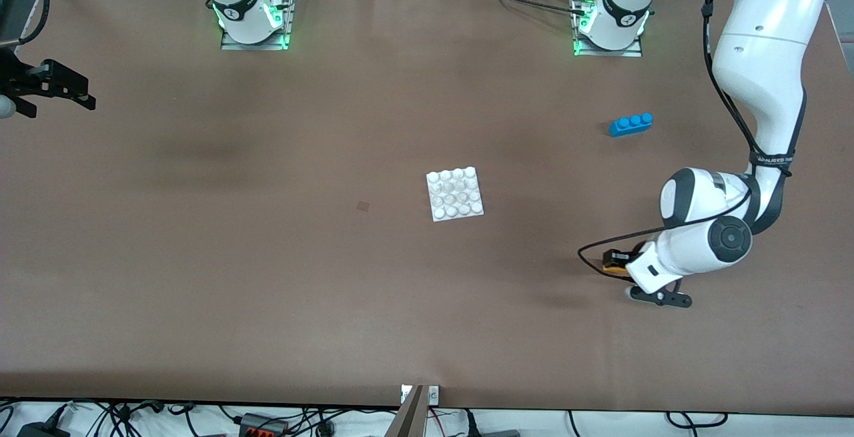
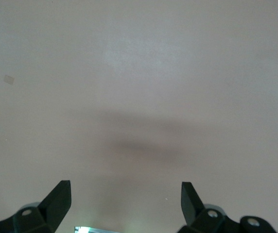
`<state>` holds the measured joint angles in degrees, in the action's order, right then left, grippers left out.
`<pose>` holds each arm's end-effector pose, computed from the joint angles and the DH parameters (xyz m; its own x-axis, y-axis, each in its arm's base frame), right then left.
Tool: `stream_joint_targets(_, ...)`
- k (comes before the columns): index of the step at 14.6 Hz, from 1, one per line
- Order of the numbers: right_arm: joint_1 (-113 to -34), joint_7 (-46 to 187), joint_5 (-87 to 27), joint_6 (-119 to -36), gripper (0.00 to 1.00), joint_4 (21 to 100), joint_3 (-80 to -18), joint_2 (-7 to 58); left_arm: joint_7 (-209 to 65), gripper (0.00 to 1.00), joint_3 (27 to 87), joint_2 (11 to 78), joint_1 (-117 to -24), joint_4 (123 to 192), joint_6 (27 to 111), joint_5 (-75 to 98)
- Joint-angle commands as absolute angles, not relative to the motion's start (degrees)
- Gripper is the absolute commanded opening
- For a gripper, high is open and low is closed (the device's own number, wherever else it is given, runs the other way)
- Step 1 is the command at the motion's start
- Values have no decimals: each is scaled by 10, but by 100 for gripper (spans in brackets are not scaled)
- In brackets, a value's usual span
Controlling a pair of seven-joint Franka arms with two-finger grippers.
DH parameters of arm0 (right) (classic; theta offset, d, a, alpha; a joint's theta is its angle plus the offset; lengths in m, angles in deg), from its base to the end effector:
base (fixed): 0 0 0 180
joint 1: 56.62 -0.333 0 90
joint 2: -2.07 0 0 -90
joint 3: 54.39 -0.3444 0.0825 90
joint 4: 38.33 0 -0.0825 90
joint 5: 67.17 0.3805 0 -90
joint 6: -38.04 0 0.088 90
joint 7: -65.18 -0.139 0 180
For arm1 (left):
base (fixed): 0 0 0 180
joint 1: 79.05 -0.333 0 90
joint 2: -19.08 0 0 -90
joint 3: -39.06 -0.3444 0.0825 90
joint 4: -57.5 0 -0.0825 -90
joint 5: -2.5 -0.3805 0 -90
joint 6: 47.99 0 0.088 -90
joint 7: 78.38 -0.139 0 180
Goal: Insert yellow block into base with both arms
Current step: 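Carry the yellow block over the white plate with the left gripper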
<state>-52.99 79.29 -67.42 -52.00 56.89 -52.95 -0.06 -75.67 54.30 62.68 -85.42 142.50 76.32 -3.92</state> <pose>0.5324 -0.0481 0.5986 0.9862 0.1573 -0.0524 0.1570 -0.9875 -0.0097 0.7222 -0.0738 0.2212 0.9927 -0.1091 -0.0517 -0.1041 -0.9904 0.0906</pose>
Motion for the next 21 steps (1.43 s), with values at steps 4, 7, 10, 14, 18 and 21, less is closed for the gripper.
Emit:
stream_joint_targets(4, -531, 785, -679, -516, 100, 573, -531, -6, -567, 63, 619, 614, -810, 1411, 701, -43)
stream_joint_targets(7, -531, 785, -679, -516, 100, 573, -531, -6, -391, 64, 634, 617, -744, 1413, 708, -53)
stream_joint_targets(10, -531, 786, -679, -516, 100, 573, -532, -6, -356, 63, 638, 617, -696, 1419, 708, -51)
stream_joint_targets(14, -530, 786, -679, -516, 100, 573, -531, -6, -260, 61, 639, 618, -644, 1441, 742, -52)
stream_joint_targets(18, -531, 786, -679, -517, 100, 573, -532, -6, -178, 60, 638, 619, -620, 1475, 804, -63)
stream_joint_targets(21, -533, 786, -678, -516, 100, 573, -532, -6, -151, 60, 639, 619, -610, 1482, 803, -101)
